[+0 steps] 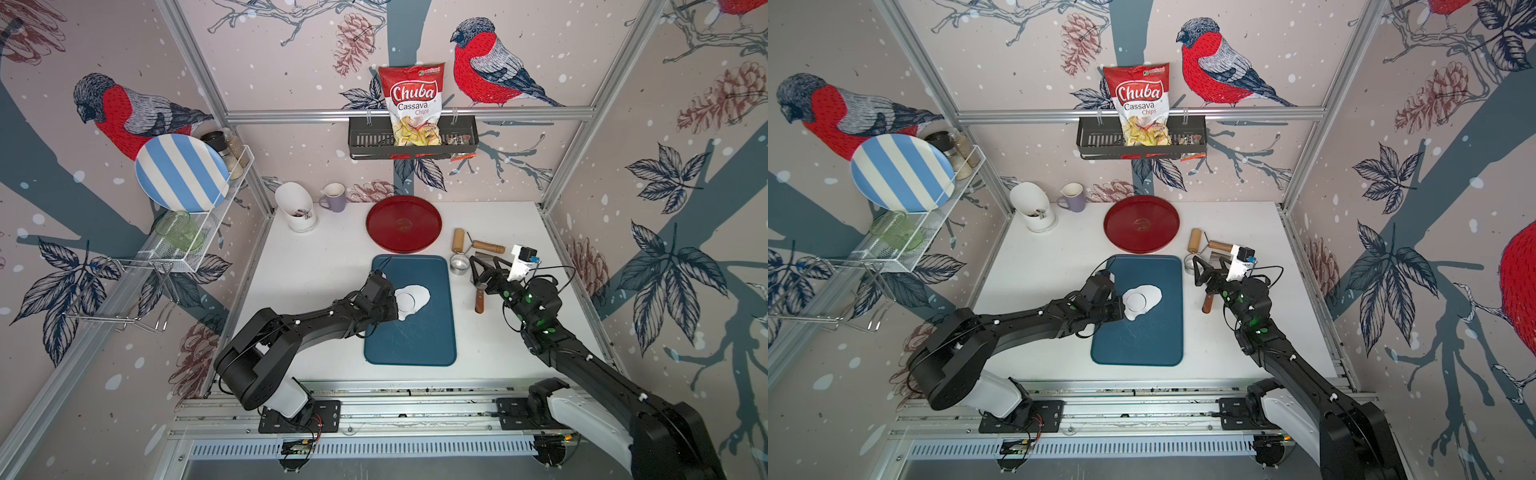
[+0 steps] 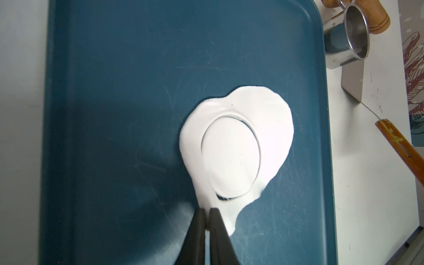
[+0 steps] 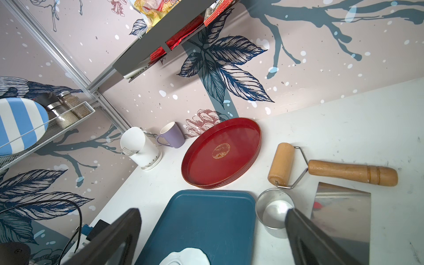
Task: Roll out the dumpling wrappers from the dough
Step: Remove the dumpling wrapper from the work surface.
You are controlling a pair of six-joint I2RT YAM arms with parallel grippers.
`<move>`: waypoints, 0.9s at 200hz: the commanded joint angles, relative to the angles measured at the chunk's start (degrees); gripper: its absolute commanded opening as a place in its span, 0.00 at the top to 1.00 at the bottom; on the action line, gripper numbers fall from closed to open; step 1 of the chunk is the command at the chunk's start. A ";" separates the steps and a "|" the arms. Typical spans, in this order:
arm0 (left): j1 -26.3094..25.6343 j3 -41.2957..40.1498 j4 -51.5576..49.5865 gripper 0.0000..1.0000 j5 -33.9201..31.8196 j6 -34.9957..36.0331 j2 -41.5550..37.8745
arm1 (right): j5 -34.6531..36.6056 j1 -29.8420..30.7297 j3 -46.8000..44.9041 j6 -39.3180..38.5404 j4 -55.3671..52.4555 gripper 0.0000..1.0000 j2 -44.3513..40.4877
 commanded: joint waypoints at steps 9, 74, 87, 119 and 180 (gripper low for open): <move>-0.12 -0.03 0.71 0.91 -0.66 0.15 -0.45 | 0.35 -0.01 -0.08 -0.27 2.61 0.00 -0.21; -0.31 0.62 0.90 0.92 -0.63 0.43 -0.97 | 0.32 -0.08 -0.08 -0.26 2.61 0.00 -0.25; -0.36 0.80 0.89 0.92 -0.63 0.51 -0.98 | 0.37 -0.02 -0.08 -0.19 2.55 0.00 -0.13; -0.33 1.27 1.14 0.92 -0.63 0.68 -0.93 | 0.31 -0.08 -0.14 -0.18 2.64 0.00 -0.17; -0.49 2.98 0.52 0.92 -0.63 1.24 -0.63 | 0.22 -0.01 -0.09 -0.18 2.67 0.00 -0.12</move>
